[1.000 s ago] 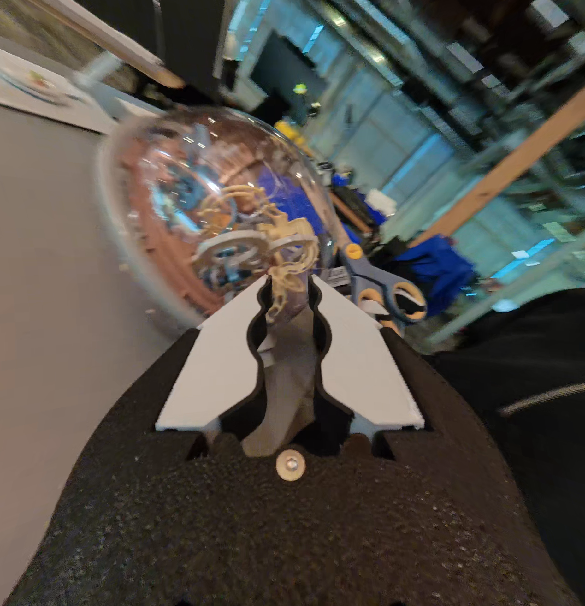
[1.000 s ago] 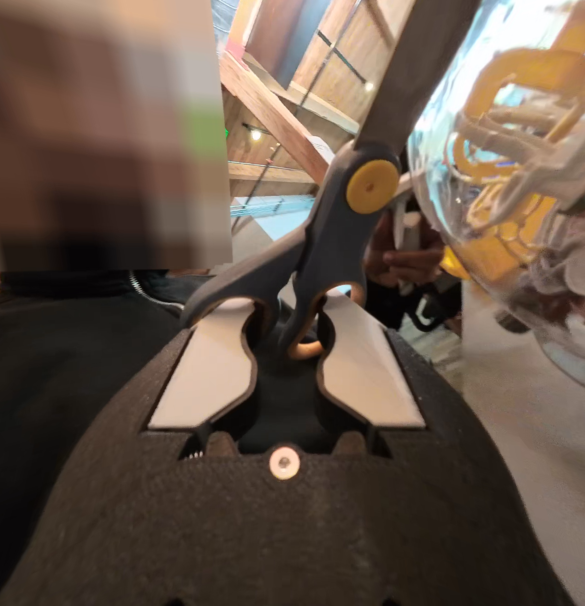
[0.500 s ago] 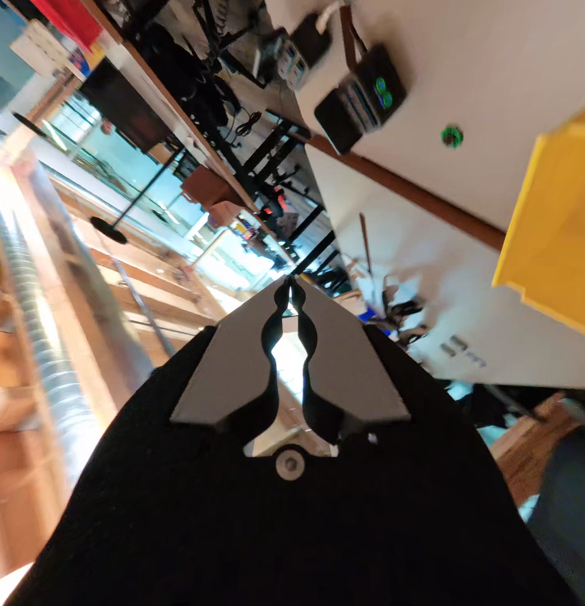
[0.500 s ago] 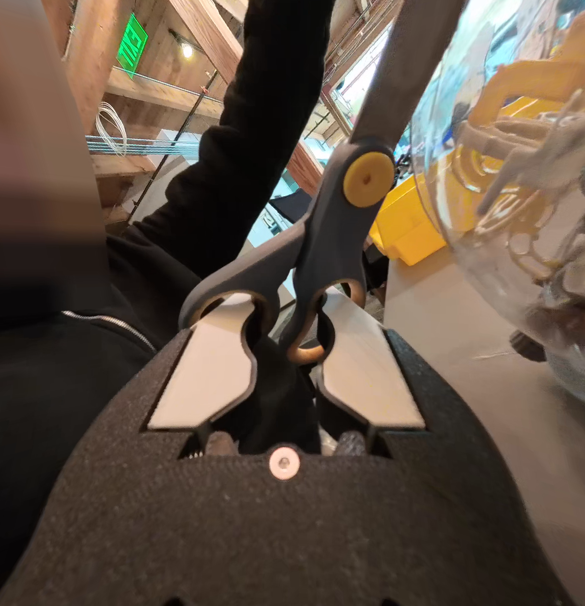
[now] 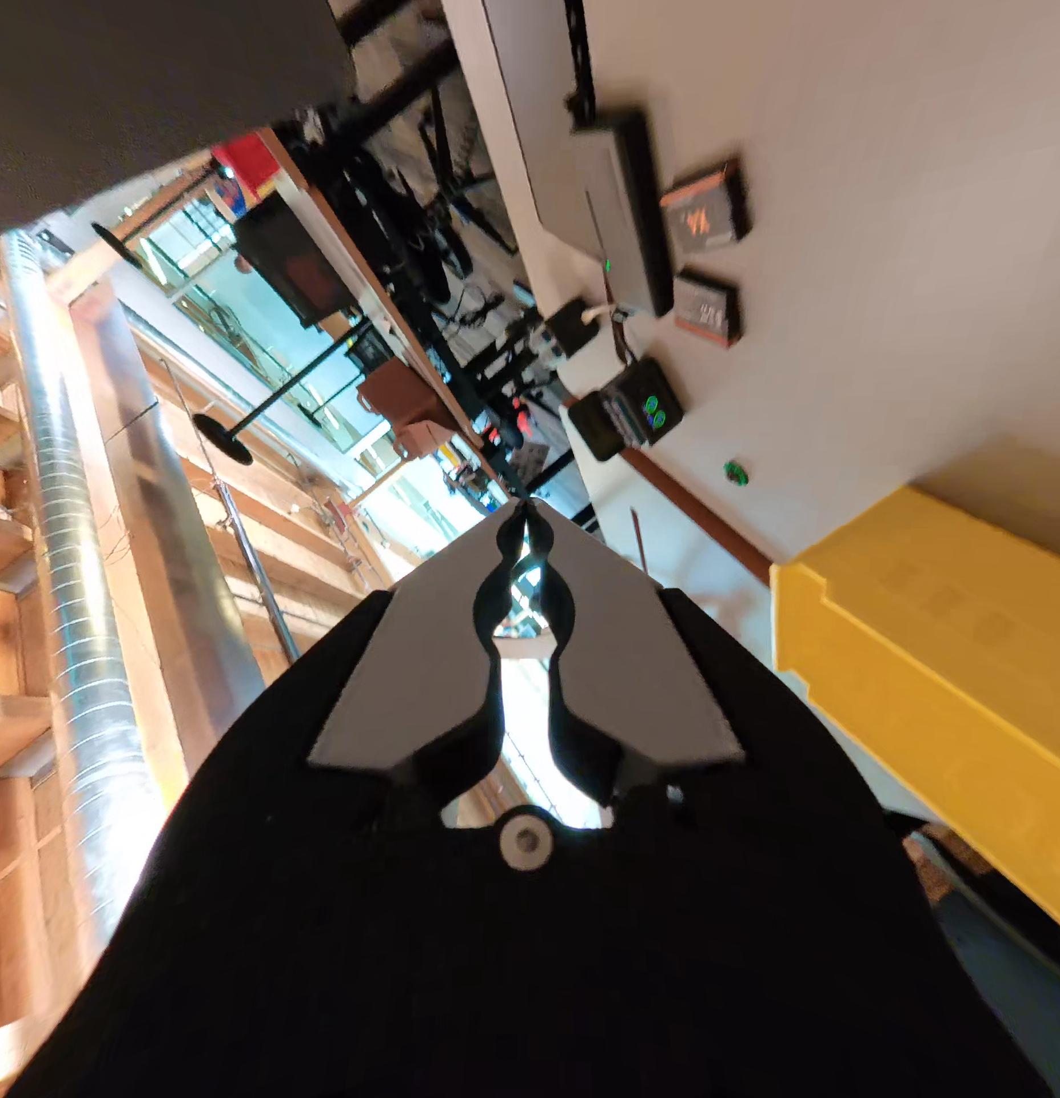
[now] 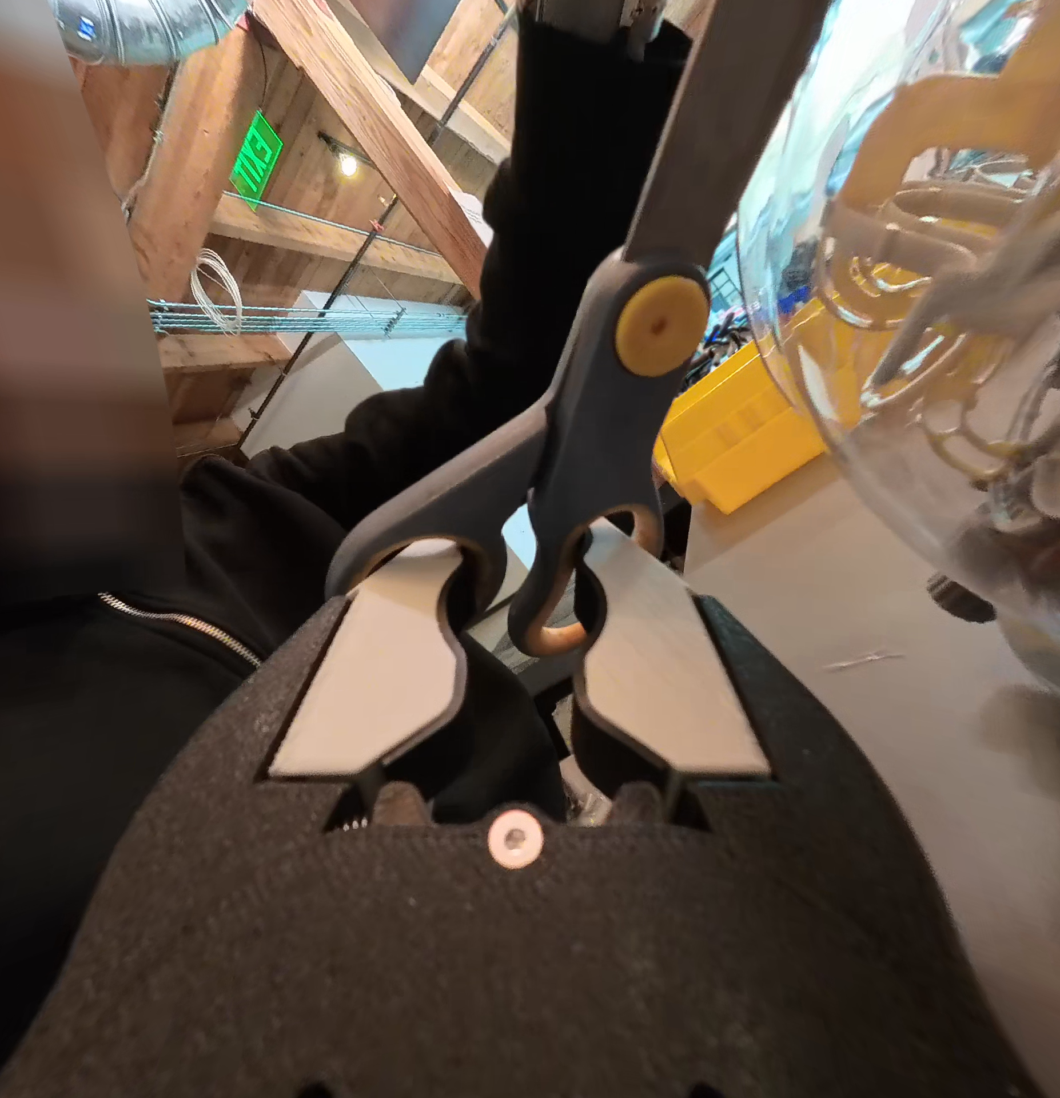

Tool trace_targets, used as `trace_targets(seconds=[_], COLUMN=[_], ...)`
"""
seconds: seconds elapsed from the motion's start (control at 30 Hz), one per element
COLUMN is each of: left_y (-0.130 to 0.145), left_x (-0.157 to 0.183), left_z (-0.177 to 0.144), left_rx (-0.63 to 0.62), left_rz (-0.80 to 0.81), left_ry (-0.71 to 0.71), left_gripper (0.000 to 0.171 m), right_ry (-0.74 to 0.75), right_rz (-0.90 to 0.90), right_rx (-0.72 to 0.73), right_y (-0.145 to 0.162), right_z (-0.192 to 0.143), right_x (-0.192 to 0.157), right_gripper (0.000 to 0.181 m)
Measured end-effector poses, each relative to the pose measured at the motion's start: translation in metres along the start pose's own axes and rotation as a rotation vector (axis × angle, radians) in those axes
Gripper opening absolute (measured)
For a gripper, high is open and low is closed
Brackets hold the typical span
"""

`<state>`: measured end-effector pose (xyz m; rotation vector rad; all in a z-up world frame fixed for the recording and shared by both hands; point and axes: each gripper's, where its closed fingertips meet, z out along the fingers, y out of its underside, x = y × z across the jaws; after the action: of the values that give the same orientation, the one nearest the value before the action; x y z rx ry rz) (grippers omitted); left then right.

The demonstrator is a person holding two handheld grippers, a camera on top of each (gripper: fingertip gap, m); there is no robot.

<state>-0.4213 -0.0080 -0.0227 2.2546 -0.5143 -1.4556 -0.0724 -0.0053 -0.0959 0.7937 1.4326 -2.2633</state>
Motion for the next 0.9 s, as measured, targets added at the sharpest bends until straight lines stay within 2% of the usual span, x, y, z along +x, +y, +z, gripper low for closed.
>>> trace_targets(seconds=[0.3,0.43,0.6,0.7,0.8,0.83,0.9], left_y=[-0.019,-0.018,-0.018,-0.021,-0.029,-0.034,-0.053], left_x=[0.003,0.001,-0.017,-0.018,0.007,0.025,0.075], left_z=[-0.011,-0.023,-0.047,-0.07,-0.096,-0.106,-0.136], left_rx=[0.15,0.208,0.325,0.492,0.721,0.804,1.001], left_rz=[-0.097,-0.151,-0.266,-0.445,-0.66,-0.723,-0.785], left_ry=[-0.033,-0.03,-0.113,-0.119,-0.035,0.041,0.314], left_gripper=[0.0,0.0,0.0,0.0,0.0,0.0,0.0], right_ry=[0.031,0.034,0.03,0.03,0.036,0.035,0.033], right_rz=[-0.014,-0.012,-0.011,-0.011,-0.014,-0.013,-0.01], right_rx=[-0.027,-0.03,-0.025,-0.02,-0.025,-0.025,-0.023], right_y=[0.006,0.007,0.007,0.006,0.007,0.008,0.008], right_z=[0.003,0.003,0.003,0.002,0.003,0.003,0.002], right_x=[0.003,0.004,0.003,0.003,0.003,0.003,0.003], right_gripper=[0.026,0.026,0.026,0.025,0.026,0.026,0.026])
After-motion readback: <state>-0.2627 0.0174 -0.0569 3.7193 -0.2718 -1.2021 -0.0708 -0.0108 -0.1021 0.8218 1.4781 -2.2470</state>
